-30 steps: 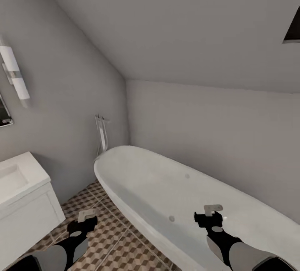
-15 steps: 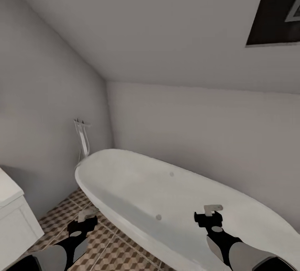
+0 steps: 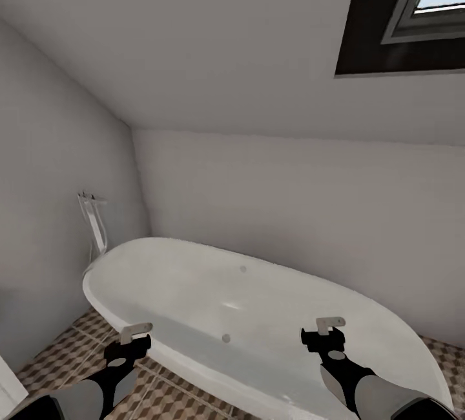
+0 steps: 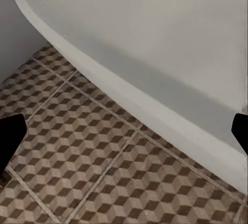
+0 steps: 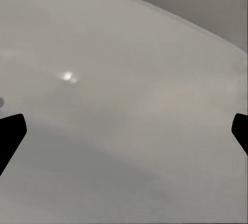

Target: Take the four mousetraps from the cabinet in the bathroom and place them on the bathroom floor. Make sure all four end up on the same floor surface, and ensure that at least two of them are either under or directly next to the same bathroom sink.

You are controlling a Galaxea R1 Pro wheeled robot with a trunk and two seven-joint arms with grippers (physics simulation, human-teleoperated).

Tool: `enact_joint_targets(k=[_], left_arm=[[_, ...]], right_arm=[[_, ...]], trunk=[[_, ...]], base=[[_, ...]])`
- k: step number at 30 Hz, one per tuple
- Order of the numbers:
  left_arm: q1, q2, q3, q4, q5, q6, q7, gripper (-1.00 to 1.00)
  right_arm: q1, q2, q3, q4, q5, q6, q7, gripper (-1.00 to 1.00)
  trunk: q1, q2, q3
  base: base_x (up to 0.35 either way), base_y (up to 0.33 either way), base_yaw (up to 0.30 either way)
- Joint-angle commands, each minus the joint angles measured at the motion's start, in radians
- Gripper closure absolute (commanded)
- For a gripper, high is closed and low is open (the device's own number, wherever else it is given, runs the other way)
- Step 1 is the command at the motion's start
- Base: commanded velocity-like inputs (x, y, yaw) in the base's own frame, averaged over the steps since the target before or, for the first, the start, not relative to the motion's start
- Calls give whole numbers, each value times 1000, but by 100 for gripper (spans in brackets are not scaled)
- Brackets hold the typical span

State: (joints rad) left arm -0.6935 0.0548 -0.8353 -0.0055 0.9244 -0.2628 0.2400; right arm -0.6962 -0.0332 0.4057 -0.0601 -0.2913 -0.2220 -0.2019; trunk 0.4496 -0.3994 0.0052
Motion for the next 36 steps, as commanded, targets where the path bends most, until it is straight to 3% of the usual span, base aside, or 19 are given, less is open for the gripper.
enact_joint_targets(k=[1,20,25,27,36], left_arm=[[0,0,-9,-1,5,-1,4,-100],[10,3,-8,37,8,-2,-26,-100],[68,8,-7,64,9,-27,-59,-100],[131,10,-7,69,10,-92,-69,-100],[243,11,-7,73,11,-202,-77,-100]], right_arm=[[0,0,8,0,-9,-2,-2,-100],[13,0,8,37,-14,-7,17,-100],[39,0,7,89,-17,-81,76,-100],[77,-3,7,115,-21,-142,91,-100],[149,-8,6,132,-26,-188,100,-100]], trunk=[[0,-1,0],[0,-1,12],[0,-1,15],[0,-1,17],[0,-1,24]], base=[[0,0,-285],[0,0,-285],[0,0,-285],[0,0,-285],[0,0,-285]])
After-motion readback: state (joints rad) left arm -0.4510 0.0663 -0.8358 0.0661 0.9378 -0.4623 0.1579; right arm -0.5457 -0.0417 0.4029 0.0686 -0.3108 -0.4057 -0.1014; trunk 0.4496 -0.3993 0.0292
